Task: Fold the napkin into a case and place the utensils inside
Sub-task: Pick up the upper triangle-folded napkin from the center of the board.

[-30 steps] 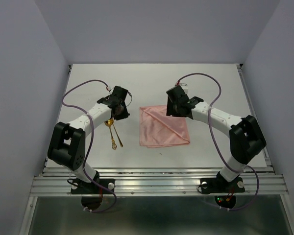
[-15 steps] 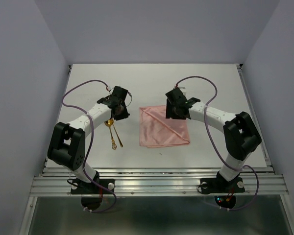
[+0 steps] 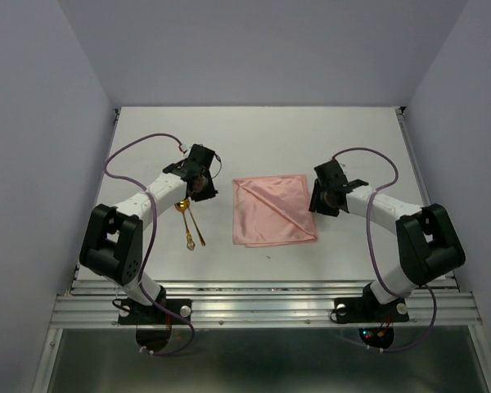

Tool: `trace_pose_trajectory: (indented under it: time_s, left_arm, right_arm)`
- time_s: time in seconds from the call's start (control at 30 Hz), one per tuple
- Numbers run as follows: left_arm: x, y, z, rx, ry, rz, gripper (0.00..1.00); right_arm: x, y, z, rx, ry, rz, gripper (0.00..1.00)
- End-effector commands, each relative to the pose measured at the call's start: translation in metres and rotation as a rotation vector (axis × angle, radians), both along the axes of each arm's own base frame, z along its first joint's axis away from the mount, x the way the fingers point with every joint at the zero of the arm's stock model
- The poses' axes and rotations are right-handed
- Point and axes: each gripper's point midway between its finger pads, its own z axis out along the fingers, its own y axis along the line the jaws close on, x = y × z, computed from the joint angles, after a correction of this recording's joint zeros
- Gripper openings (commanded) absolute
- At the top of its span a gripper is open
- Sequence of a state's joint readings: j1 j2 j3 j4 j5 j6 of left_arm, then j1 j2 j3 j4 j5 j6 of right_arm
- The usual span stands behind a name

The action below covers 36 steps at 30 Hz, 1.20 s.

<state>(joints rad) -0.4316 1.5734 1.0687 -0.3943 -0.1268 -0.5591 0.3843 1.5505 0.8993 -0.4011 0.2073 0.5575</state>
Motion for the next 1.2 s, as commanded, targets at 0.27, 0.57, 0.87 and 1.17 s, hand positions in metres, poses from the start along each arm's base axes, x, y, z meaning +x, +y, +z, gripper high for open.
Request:
trace_pose_trajectory:
  time_s: [0.27,0.57,0.87,1.17]
  left_arm:
    - [0.008,-0.013,0.029,0.004,-0.064,-0.018,0.27]
    - [0.004,-0.038,0.049,0.004,-0.111,-0.073,0.27]
    - [-0.030,-0.124,0.060,0.063,-0.165,-0.248,0.36]
    - [-0.081,-0.223,0.033,0.140,-0.150,-0.509,0.46]
  right_arm:
    - [-0.049,0.024,-0.019,0.086,0.040,0.039,0.31]
    - [-0.061,0.066,0.001,0.181,-0.001,0.094,0.29]
    - [-0.057,-0.013,0.015,0.114,-0.067,-0.080,0.31]
    - [-0.046,-0.059,0.027,0.150,-0.115,-0.239,0.43]
